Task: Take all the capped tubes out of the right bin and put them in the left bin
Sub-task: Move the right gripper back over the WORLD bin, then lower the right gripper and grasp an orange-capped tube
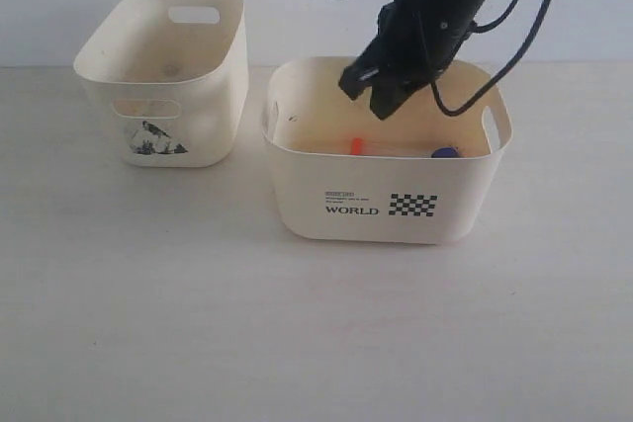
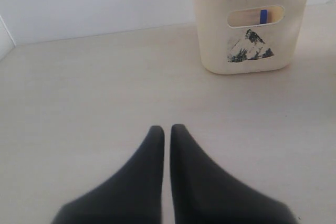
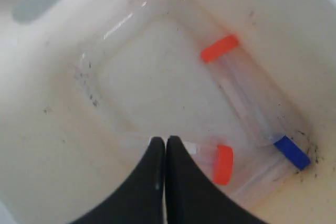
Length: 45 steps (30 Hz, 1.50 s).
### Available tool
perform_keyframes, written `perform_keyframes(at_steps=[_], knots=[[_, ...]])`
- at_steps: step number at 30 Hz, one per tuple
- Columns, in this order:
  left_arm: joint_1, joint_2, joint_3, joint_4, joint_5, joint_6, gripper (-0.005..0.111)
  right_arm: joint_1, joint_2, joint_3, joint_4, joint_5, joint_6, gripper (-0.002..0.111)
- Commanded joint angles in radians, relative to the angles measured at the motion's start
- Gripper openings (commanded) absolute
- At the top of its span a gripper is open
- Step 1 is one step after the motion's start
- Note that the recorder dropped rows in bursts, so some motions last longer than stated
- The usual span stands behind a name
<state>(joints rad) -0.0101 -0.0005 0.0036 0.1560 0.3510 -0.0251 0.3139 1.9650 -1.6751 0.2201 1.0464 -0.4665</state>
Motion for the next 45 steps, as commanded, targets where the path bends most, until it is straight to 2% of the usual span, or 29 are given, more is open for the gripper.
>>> perform_keyframes(at_steps=[1, 6, 7, 8, 10, 11, 12, 16, 23, 32, 38, 45], knots=[[0.0, 0.0, -0.004, -0.006, -0.006, -0.01, 0.004, -0.002, 0.058, 0.003, -0.047, 0.042, -0.229, 0.0], [0.0, 0.0, -0.004, -0.006, -0.008, -0.01, 0.004, -0.002, 0.102, 0.0, -0.133, -0.022, -0.242, 0.0], [0.0, 0.0, -0.004, -0.006, -0.008, -0.01, 0.004, -0.002, 0.112, 0.0, -0.141, -0.02, -0.242, 0.004], [0.0, 0.0, -0.004, -0.006, -0.008, -0.01, 0.004, -0.002, 0.125, 0.0, -0.147, -0.026, -0.242, 0.012], [0.0, 0.0, -0.004, -0.006, -0.008, -0.01, 0.004, -0.002, 0.146, 0.0, -0.149, -0.069, -0.273, 0.037], [0.0, 0.0, -0.004, -0.006, -0.008, -0.01, 0.004, -0.002, 0.153, -0.002, -0.153, -0.094, -0.316, 0.043], [0.0, 0.0, -0.004, -0.006, -0.008, -0.01, 0.004, 0.005, 0.161, -0.002, -0.167, -0.133, -0.333, 0.045], [0.0, 0.0, -0.004, -0.006, -0.008, -0.01, 0.004, 0.024, 0.173, 0.0, -0.238, -0.206, -0.32, 0.045], [0.0, 0.0, -0.004, -0.006, -0.008, -0.01, 0.004, 0.034, 0.175, 0.0, -0.256, -0.269, -0.292, 0.045], [0.0, 0.0, -0.004, -0.006, -0.008, -0.01, 0.004, 0.035, 0.211, 0.0, -0.256, -0.243, -0.248, 0.045], [0.0, 0.0, -0.004, -0.006, -0.008, -0.01, 0.004, 0.035, 0.244, 0.0, -0.273, -0.253, -0.25, 0.058], [0.0, 0.0, -0.004, -0.006, -0.008, -0.01, 0.004, 0.035, 0.245, 0.0, -0.305, -0.287, -0.25, 0.058]])
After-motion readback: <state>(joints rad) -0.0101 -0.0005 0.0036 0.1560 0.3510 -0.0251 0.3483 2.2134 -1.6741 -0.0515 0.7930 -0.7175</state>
